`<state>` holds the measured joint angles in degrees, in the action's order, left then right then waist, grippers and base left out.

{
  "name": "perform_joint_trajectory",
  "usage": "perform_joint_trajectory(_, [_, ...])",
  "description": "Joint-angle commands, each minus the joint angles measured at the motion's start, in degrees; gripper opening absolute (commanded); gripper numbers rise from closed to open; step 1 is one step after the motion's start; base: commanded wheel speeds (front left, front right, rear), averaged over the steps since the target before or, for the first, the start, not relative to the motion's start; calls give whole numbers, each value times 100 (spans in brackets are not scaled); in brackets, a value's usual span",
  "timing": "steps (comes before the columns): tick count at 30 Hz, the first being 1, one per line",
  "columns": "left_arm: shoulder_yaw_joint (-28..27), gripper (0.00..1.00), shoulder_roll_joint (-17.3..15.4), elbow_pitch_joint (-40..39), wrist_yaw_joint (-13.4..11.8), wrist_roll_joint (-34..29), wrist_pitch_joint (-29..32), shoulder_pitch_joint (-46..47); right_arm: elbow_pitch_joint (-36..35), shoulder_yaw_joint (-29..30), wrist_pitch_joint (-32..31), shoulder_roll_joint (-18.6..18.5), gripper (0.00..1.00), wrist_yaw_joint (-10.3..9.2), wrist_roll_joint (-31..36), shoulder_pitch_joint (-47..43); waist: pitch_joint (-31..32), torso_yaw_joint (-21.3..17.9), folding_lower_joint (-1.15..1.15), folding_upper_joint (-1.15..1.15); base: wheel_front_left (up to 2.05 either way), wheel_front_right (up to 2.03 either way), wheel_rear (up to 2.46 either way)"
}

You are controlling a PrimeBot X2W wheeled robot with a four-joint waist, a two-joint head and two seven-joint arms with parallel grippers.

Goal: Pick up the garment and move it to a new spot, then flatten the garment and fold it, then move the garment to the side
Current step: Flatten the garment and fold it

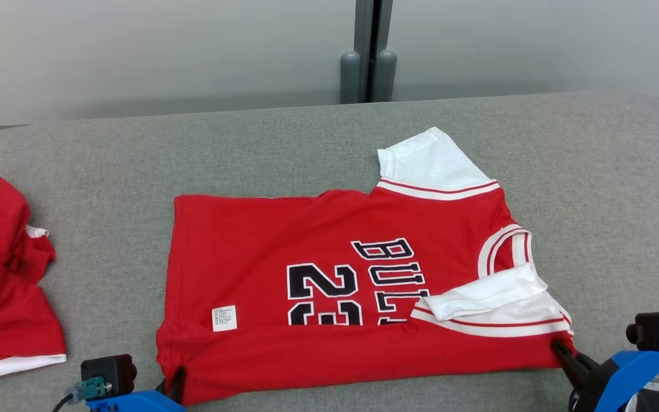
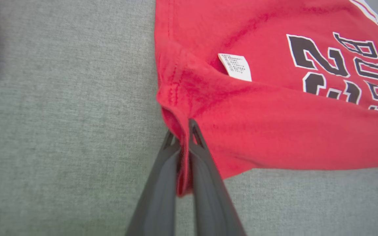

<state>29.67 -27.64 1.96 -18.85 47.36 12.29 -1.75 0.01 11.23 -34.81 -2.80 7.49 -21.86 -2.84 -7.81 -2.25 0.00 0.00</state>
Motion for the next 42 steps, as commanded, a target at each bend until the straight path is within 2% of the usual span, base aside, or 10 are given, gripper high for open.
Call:
perform_joint_trajectory(1, [4, 11, -52, -15, -59, -50, 29, -61, -40, 19, 15, -18, 26, 2, 10, -77, -3, -14, 0, 0, 0, 0, 0])
perform_joint_trajectory(2, [27, 71, -89, -33, -94, -95, 59, -73, -42, 52, 40, -19, 100, 1, 54, -97, -5, -26, 0, 0, 0, 0, 0])
perform_joint_trajectory(3, [40, 100, -108, -63, -111, -127, 47, -74, -35, 55, 48, -18, 100, 1, 69, -109, -3, -35, 0, 0, 0, 0, 0])
perform_joint_trajectory(10, [40, 100, -197, -197, -101, -205, 49, 71, -201, -22, 18, -16, 100, 2, 206, 162, 21, -49, 0, 0, 0, 0, 0])
perform_joint_trajectory(17, [68, 100, -357, 111, 172, -320, 360, 904, -505, -233, -559, -15, 100, 2, 692, 1124, -120, -49, 0, 0, 0, 0, 0])
perform_joint_trajectory(21, [135, 100, -277, 522, 379, -374, 687, 1784, -215, -311, -1027, -21, 100, 2, 922, 1993, -284, -29, 0, 0, 0, 0, 0])
perform_joint_trajectory(25, [214, 100, -172, 1147, 556, -496, 946, 2653, 217, -465, -1278, -62, 100, 2, 855, 2818, -480, -67, 0, 0, 0, 0, 0])
perform_joint_trajectory(32, [280, 100, -89, 2158, 858, -614, 1259, 3857, 912, -825, -1254, -167, 100, 2, 753, 4026, -975, -228, 0, 0, 0, 0, 0])
perform_joint_trajectory(42, [240, 100, -10, 2905, 1127, -534, 1358, 4562, 1694, -1123, -921, -318, 100, 2, 697, 5015, -1510, -349, 0, 0, 0, 0, 0])
